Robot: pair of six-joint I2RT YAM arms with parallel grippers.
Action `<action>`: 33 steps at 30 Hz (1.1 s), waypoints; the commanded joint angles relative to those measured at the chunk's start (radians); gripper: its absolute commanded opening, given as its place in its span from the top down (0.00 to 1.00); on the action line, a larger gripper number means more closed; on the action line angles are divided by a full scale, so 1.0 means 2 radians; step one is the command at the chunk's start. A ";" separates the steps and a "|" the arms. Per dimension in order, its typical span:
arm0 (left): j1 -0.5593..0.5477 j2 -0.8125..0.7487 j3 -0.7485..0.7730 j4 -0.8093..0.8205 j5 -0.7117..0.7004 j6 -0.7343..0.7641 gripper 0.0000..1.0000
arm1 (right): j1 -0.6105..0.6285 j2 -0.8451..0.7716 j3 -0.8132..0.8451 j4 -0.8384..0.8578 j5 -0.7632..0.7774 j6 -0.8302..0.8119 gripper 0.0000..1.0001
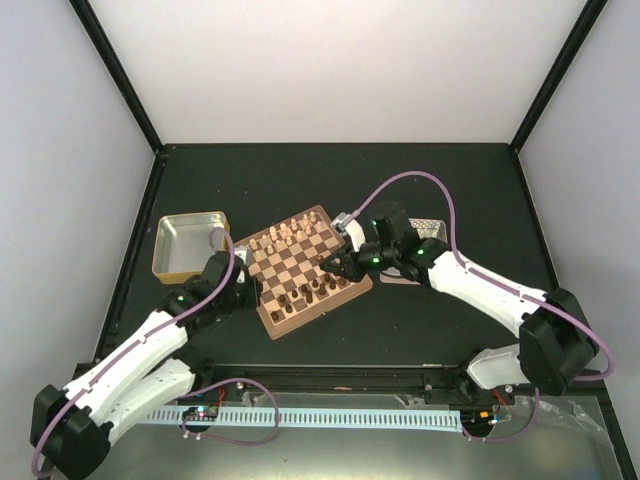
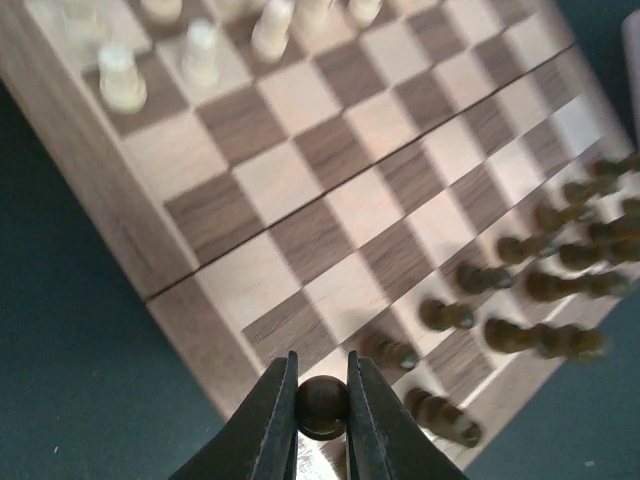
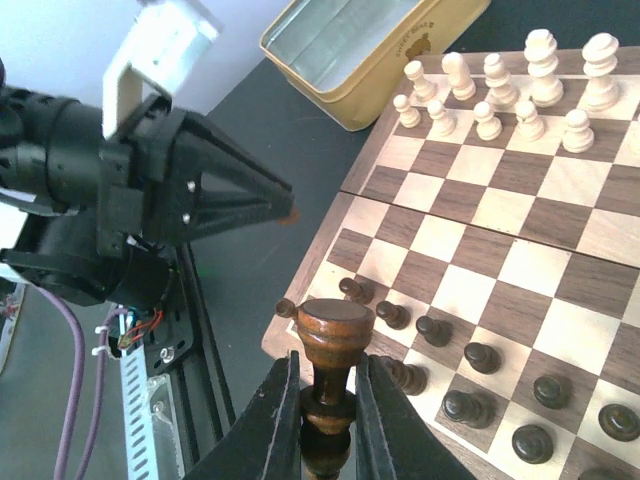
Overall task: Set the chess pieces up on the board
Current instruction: Place the chess piece on the chessboard.
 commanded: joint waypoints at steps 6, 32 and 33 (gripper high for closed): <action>-0.007 0.074 -0.036 0.066 0.033 -0.007 0.96 | 0.001 0.003 0.005 0.021 0.003 0.014 0.91; -0.012 0.125 -0.052 0.087 0.059 0.000 0.88 | 0.002 0.010 0.012 0.013 0.010 0.008 0.91; -0.013 0.127 -0.052 0.087 0.059 -0.001 0.87 | 0.001 0.010 0.012 0.012 0.010 0.008 0.91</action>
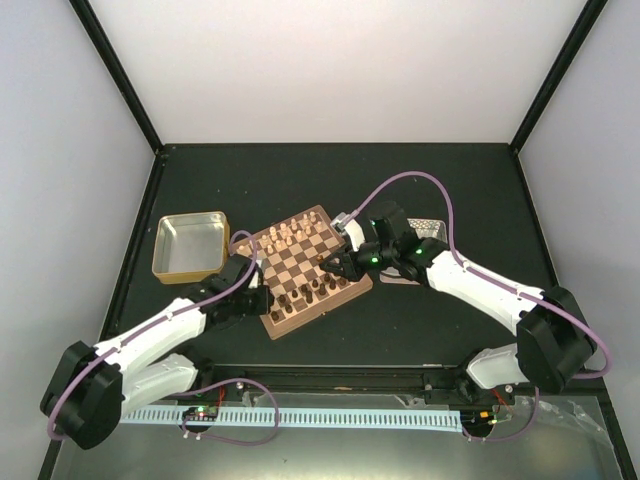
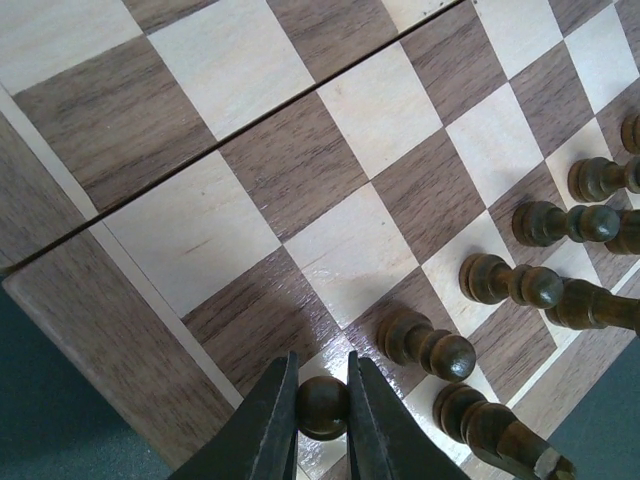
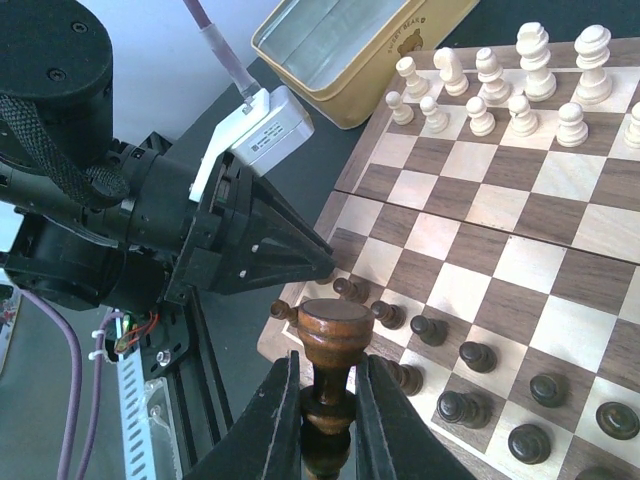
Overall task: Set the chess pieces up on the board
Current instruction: Place the chess piece on the chessboard.
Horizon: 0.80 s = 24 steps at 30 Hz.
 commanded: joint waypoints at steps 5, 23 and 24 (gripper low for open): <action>-0.007 0.010 0.002 -0.003 0.001 0.003 0.79 | 0.002 0.002 0.014 0.007 0.003 0.000 0.91; -0.007 -0.087 0.046 -0.050 -0.005 -0.005 0.62 | 0.001 0.001 0.014 0.009 -0.025 -0.006 0.90; -0.007 -0.101 0.051 -0.050 -0.003 -0.006 0.61 | 0.002 0.001 0.014 0.012 -0.033 -0.009 0.90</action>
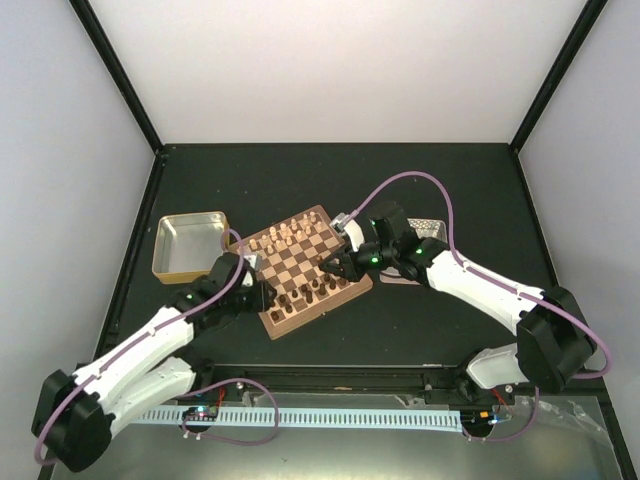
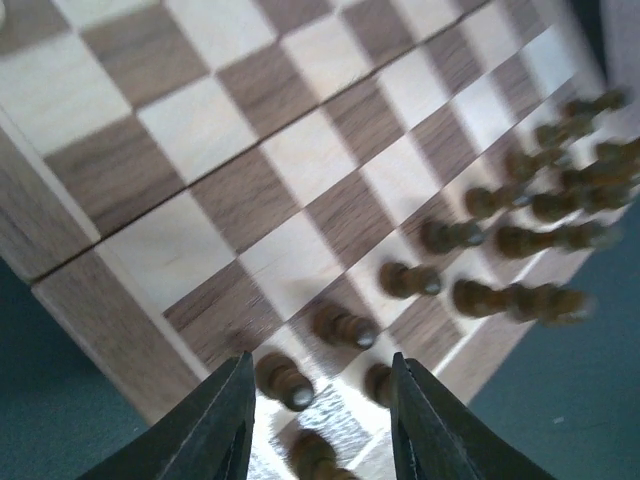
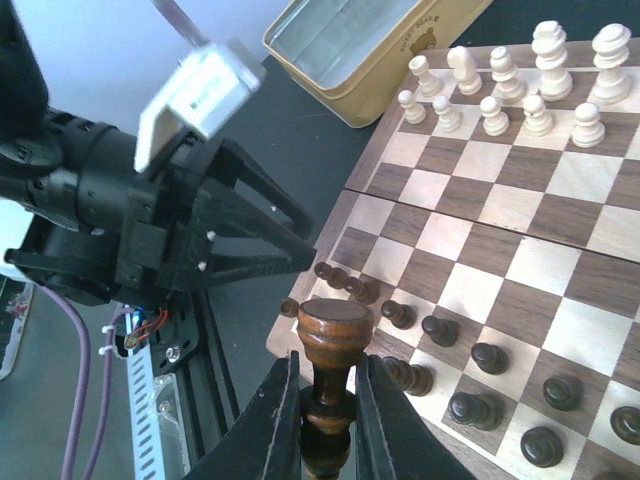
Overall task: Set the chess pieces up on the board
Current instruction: Place the chess piece on the chessboard.
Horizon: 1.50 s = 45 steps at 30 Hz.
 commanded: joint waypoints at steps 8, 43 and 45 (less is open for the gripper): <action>-0.001 -0.147 0.047 0.100 0.107 -0.048 0.37 | 0.031 0.006 0.037 0.009 -0.073 -0.060 0.90; 0.016 -0.121 0.040 0.137 0.195 -0.121 0.50 | 0.074 0.025 0.085 0.013 -0.045 -0.081 0.91; 0.017 -0.118 0.040 0.136 0.197 -0.121 0.53 | 0.074 0.026 0.084 0.013 -0.044 -0.081 0.91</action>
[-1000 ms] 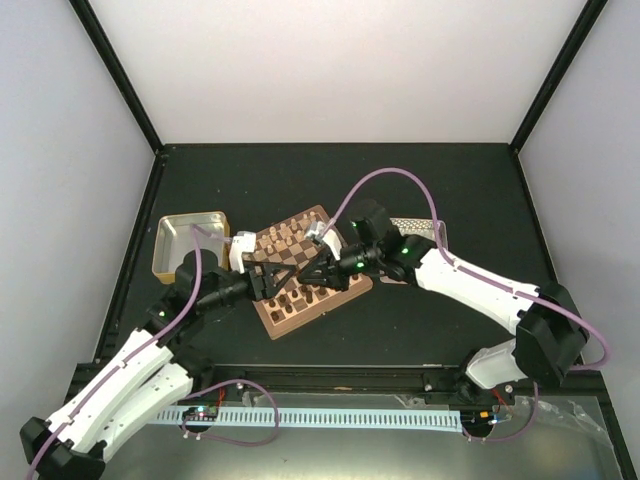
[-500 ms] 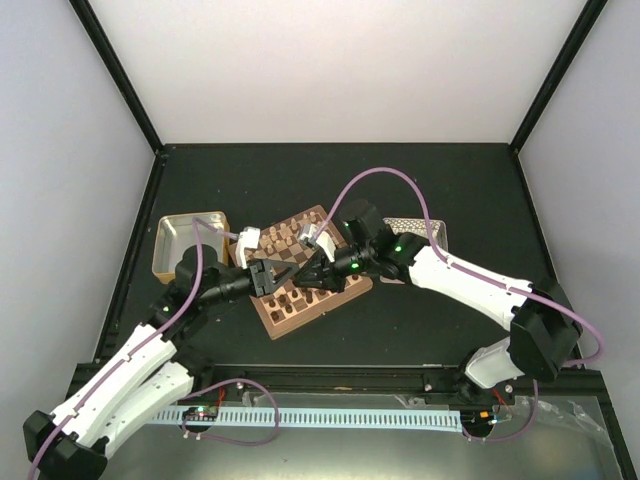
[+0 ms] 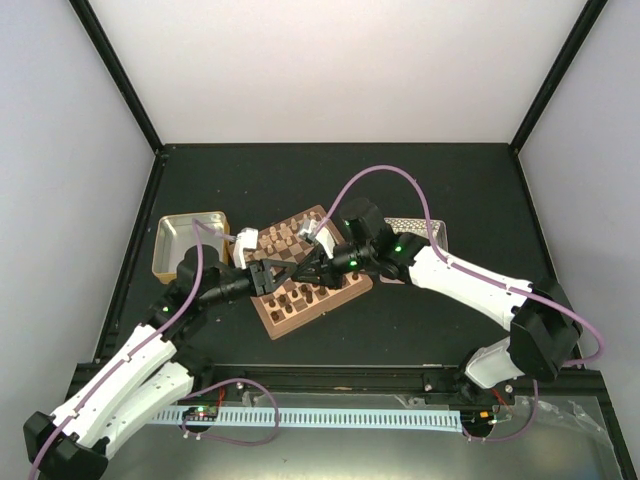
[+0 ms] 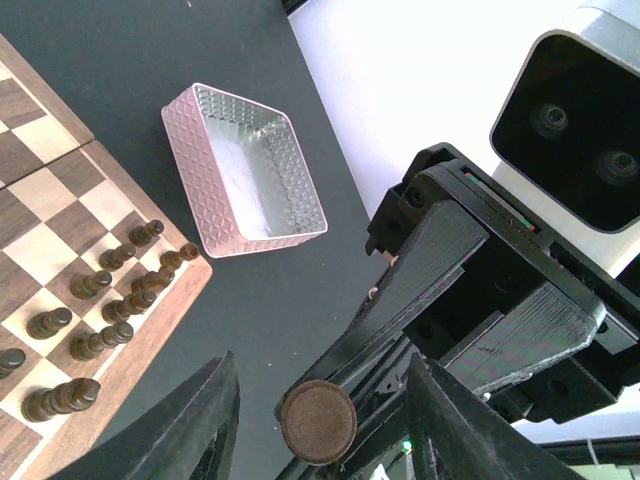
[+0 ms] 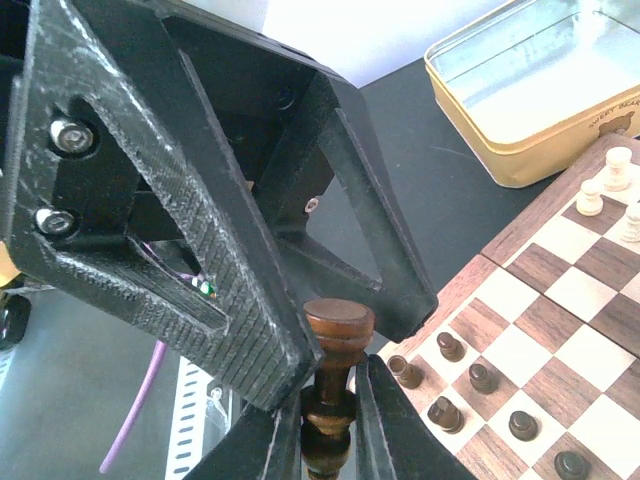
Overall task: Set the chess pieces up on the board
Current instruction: Place the chess piece on the chessboard.
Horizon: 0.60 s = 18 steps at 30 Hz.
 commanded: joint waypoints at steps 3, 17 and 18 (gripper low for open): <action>0.005 0.002 0.001 -0.013 -0.004 0.005 0.61 | 0.001 -0.012 0.002 0.027 0.003 0.001 0.91; 0.009 0.010 0.008 0.025 0.022 -0.013 0.91 | -0.011 -0.051 -0.030 0.100 -0.004 0.090 0.65; 0.009 0.007 0.008 0.036 0.020 -0.019 0.91 | -0.016 -0.066 -0.047 0.131 0.000 0.120 0.55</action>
